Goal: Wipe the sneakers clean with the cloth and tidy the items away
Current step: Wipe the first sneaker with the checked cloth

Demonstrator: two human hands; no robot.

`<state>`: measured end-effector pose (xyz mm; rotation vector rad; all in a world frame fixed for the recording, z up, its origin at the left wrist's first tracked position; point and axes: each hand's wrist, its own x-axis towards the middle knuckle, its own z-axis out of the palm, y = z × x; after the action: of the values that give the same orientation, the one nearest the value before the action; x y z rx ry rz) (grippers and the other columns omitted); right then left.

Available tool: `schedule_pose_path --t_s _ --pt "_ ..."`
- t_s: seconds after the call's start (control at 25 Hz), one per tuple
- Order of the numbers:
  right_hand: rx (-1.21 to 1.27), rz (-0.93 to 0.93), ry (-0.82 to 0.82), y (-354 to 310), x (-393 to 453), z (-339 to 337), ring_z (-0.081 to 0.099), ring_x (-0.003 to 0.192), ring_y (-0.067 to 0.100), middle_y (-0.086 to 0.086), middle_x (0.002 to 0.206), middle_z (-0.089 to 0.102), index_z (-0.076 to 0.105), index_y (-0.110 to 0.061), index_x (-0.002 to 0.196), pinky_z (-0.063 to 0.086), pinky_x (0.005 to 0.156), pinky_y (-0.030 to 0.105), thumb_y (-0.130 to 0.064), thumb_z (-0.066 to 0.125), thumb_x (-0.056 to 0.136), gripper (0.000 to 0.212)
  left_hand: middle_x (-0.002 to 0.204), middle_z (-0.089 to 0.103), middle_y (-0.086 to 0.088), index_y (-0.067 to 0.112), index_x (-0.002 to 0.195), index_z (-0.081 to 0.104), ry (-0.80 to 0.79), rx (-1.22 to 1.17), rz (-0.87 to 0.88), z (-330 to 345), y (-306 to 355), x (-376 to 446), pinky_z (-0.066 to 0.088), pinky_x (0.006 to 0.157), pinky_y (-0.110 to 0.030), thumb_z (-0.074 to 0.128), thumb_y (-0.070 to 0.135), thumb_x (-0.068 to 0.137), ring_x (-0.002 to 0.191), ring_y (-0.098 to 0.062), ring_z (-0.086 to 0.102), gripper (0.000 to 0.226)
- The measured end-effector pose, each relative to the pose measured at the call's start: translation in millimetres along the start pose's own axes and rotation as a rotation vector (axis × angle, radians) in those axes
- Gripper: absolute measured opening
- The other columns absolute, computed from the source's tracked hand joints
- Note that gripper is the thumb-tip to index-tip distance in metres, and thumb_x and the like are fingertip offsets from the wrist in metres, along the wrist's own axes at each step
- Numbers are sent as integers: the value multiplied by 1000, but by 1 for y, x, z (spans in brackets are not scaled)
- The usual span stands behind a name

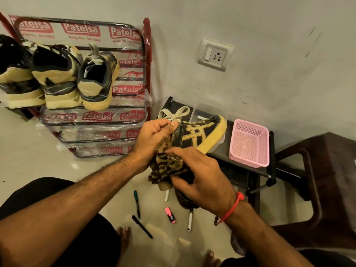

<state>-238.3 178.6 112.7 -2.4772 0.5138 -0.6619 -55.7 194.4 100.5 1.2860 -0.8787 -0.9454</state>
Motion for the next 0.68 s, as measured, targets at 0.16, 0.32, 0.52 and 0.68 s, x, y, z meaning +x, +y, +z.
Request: schedule_pose_path --t_s 0.16,0.32,0.52,0.68 --pt "-59 172 254 36 18 -27 60 112 12 2 121 65 56 -14 132 51 97 28 -15 71 86 48 57 40 -9 -5 80 60 -19 33 -18 3 2 1 30 48 -19 54 21 104 50 -12 35 36" --pt "274 327 568 24 13 -21 62 109 1 -7 116 65 56 -12 127 49 93 17 2 67 87 43 55 31 2 1 88 60 -86 -72 -118 5 10 -5 23 52 -24 53 23 104 49 -8 25 28" --pt "768 397 813 32 20 -16 60 120 16 4 123 64 53 -11 128 46 106 43 1 65 90 42 71 46 0 11 109 74 -385 -164 -129 6 32 -15 45 86 -25 53 23 101 76 -12 52 25" --pt "940 459 842 41 22 -22 58 124 26 9 129 64 52 -6 132 42 109 51 -8 67 88 46 84 65 14 30 130 60 -522 -117 -67 7 43 -25 49 88 -16 56 16 91 90 0 63 42"
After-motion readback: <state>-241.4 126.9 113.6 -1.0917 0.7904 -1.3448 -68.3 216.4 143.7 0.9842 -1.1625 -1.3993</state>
